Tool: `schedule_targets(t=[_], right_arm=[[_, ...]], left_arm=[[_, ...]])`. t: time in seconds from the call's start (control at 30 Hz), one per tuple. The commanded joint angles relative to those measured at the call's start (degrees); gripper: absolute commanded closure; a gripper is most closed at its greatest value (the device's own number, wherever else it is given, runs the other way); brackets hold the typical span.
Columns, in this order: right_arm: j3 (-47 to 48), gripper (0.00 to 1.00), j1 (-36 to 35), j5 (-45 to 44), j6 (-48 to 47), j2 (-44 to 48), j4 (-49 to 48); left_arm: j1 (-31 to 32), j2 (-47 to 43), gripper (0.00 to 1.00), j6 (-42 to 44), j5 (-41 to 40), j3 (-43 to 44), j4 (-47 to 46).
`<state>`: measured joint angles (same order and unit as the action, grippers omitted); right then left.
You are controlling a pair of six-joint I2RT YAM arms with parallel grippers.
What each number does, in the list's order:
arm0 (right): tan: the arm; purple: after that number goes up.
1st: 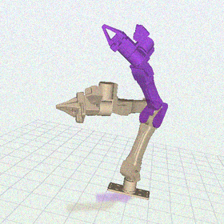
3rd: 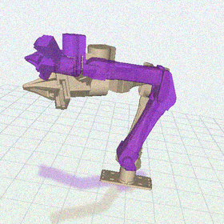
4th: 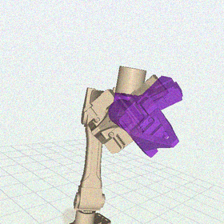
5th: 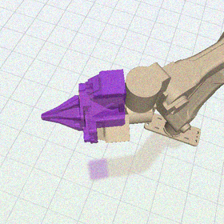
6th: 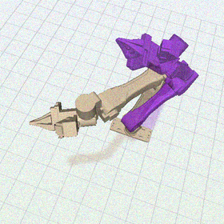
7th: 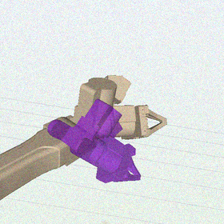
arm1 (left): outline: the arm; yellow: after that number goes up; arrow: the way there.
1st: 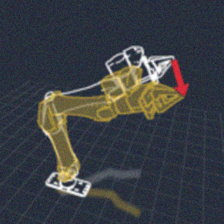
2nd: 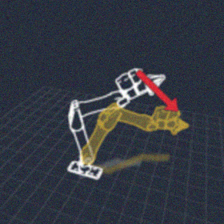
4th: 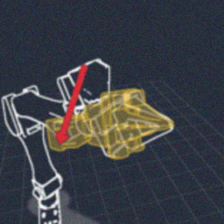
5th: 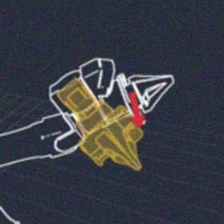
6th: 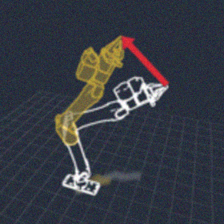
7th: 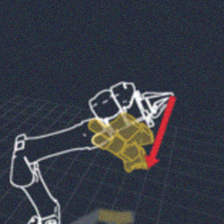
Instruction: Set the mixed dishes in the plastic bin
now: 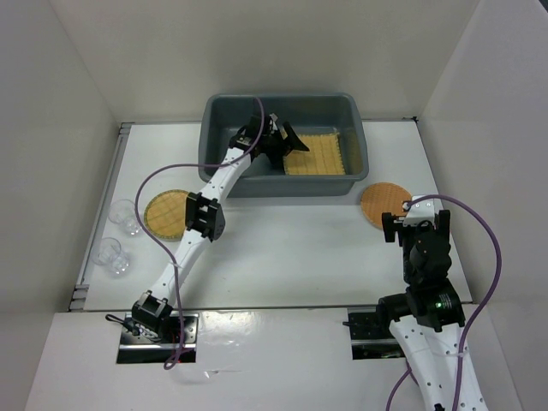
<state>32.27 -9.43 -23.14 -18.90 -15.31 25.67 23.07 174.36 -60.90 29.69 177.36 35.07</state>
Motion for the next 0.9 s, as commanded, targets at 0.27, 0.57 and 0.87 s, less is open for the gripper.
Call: schedule_targets(t=[0.27, 0.57, 0.87], right_arm=[[2.78, 0.01, 0.38, -1.21, 1.67, -4.45, -0.46], [29.57, 0.01, 3.87, 6.04, -5.0, -29.61, 12.08], [44.12, 0.01, 27.54, 32.1, -4.13, -60.79, 24.61]], left_arm=[[-0.39, -13.25, 0.0, 11.15, -23.35, 2.55, 20.2], [0.13, -22.55, 0.0, 20.64, -38.28, 2.55, 31.98], [5.05, -35.67, 0.0, 25.22, -41.91, 2.55, 39.1]])
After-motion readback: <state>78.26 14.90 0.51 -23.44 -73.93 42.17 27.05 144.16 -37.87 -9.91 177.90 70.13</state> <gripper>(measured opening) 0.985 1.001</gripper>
